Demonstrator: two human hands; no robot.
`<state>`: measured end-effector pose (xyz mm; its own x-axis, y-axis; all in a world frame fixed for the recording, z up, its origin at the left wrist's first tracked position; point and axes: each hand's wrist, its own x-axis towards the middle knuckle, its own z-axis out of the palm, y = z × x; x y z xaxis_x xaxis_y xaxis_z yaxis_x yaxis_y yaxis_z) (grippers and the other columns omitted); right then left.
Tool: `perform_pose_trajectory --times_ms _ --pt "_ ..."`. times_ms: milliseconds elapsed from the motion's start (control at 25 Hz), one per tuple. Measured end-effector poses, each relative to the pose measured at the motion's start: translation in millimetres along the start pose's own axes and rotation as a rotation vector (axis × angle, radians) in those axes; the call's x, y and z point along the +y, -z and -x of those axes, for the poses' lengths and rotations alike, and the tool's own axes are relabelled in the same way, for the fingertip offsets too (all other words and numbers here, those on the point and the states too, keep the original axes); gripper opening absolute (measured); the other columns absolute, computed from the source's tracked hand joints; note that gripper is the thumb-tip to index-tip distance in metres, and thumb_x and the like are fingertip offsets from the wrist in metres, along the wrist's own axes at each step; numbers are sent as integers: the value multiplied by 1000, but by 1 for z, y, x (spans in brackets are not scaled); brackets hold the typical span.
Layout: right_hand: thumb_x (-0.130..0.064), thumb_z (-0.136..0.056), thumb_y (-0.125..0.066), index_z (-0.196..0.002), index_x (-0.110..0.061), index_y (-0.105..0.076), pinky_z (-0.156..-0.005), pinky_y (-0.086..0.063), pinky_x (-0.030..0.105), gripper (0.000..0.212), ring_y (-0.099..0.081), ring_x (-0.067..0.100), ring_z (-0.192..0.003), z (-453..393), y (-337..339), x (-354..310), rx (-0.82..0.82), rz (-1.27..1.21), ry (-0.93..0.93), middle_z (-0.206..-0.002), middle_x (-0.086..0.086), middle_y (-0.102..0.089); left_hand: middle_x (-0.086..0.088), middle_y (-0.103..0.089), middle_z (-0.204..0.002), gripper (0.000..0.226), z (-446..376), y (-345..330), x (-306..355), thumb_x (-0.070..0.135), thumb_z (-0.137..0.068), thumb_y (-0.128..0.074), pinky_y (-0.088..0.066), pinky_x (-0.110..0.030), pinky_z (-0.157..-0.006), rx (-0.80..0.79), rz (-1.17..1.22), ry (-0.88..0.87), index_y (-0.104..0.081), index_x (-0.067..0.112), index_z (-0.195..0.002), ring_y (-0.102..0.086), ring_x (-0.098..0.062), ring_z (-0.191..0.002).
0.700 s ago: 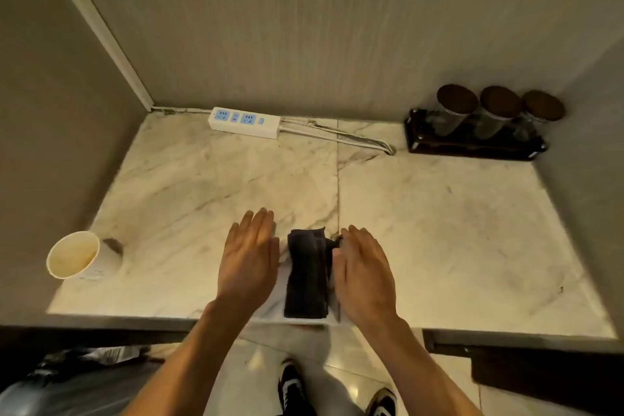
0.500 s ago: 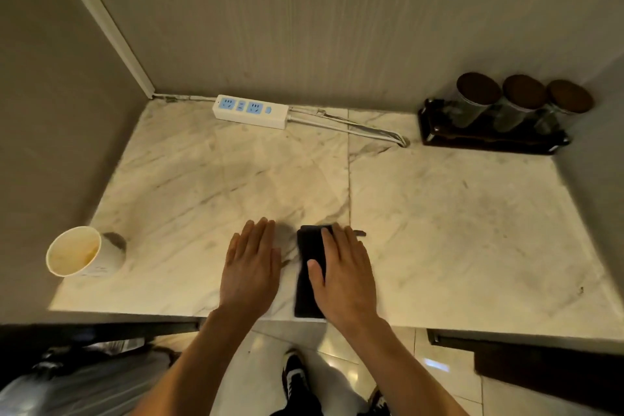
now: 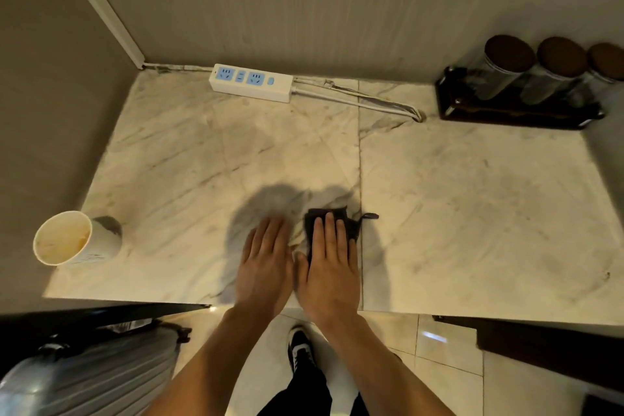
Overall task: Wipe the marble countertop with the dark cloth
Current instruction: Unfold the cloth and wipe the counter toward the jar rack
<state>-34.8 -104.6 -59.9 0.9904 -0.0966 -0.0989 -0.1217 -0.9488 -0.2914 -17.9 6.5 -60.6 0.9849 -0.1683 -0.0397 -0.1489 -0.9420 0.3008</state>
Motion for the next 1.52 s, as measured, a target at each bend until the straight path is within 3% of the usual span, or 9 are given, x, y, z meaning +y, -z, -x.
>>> perform_pose_trajectory --times_ms 280,520,760,960,1120,1320,1520 --pt "-37 -92 -36 -146 -6 -31 -113 -26 47 63 -25 26 -142 22 6 39 32 34 35 -154 13 -28 -14 -39 -149 52 0 -11 24 21 -94 -26 -21 -45 -116 2 2 -41 -35 6 -144 -27 -27 -142" --pt "-36 -96 -37 -147 -9 -28 -112 -30 47 59 -21 24 -144 30 18 89 -13 46 254 -155 10 -26 -17 -40 -148 52 -2 -19 48 24 -95 -26 -27 -50 -113 -26 7 -67 -38 4 -141 -30 -30 -140" --pt "-34 -96 -37 -148 -9 -26 -114 -27 43 59 -15 20 -145 13 34 127 -75 97 418 -157 7 -23 -19 -42 -146 50 -10 -27 62 17 -93 -48 -29 -55 -111 -21 18 -47 -41 3 -140 -30 -32 -139" --pt "-37 -98 -32 -150 -11 -16 -117 -17 43 61 -6 19 -146 -14 40 145 -142 169 466 -159 6 -12 -16 -33 -152 52 -28 -29 75 22 -97 -37 -16 -51 -115 -5 24 -18 -31 5 -145 -22 -30 -143" --pt "-38 -97 -29 -149 -9 -15 -117 -16 45 61 -8 21 -146 -44 46 155 -158 234 483 -157 7 -12 -13 -28 -155 52 -44 -35 85 27 -99 -31 -14 -49 -117 -9 45 26 -27 8 -147 -19 -28 -144" --pt "-38 -98 -30 -150 -11 -11 -119 -9 39 62 0 18 -147 -79 50 161 -168 191 504 -158 4 -4 -5 -12 -159 58 -47 -46 88 40 -97 -10 -3 -46 -118 -24 -7 76 -11 16 -150 -2 -22 -146" --pt "-38 -95 -36 -150 -10 -15 -119 -13 40 65 -1 18 -147 -116 51 162 -136 171 477 -159 5 -8 -7 -16 -158 60 -50 -45 90 42 -97 -14 -7 -49 -118 -62 -36 83 -17 15 -150 -7 -25 -146"
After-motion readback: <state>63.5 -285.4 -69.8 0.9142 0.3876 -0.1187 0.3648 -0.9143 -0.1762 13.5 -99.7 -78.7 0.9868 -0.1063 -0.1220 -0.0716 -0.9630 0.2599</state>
